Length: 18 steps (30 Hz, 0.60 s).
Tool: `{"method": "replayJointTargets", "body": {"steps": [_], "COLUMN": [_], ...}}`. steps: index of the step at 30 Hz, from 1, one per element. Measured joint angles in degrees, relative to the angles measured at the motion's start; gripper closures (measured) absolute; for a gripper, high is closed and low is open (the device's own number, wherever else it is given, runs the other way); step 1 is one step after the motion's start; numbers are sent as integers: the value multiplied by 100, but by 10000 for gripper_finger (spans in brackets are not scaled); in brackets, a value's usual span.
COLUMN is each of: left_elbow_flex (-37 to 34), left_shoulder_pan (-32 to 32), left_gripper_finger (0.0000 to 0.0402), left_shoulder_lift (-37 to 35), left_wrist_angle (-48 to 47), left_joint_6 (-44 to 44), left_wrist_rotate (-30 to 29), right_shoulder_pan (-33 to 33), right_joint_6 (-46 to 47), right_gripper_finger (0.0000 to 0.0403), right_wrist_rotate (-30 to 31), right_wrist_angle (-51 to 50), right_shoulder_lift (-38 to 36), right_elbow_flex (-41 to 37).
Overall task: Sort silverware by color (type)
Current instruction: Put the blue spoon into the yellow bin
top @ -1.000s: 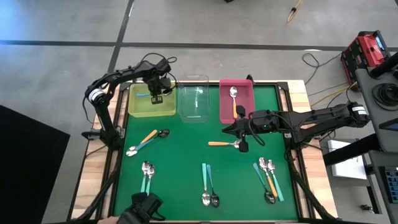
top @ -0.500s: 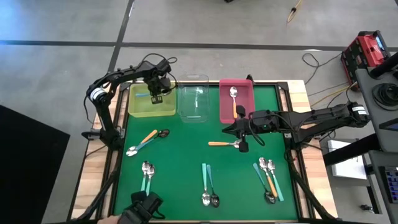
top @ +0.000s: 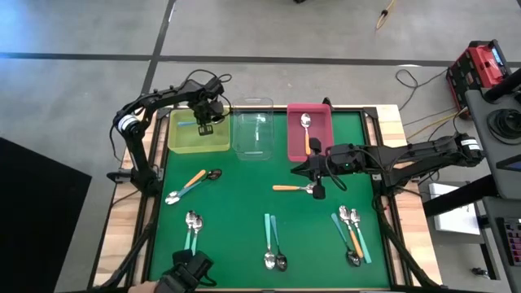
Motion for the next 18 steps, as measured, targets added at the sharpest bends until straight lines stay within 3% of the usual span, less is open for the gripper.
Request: {"method": "replayJointTargets", "body": {"steps": [18], "left_elbow_flex": [-112], "left_shoulder_pan": [11], "left_gripper_finger": [401], "left_shoulder_lift": [2], "left_wrist_angle": [248], "left_joint_6": [354], "left_wrist_rotate": [167], "right_shoulder_pan": [1], "right_joint_6": [-13], "right_gripper_finger": [394], "right_wrist_rotate": [0], "right_wrist_angle": [0], "right_shoulder_lift": [0], "right_elbow_flex": [-2]}}
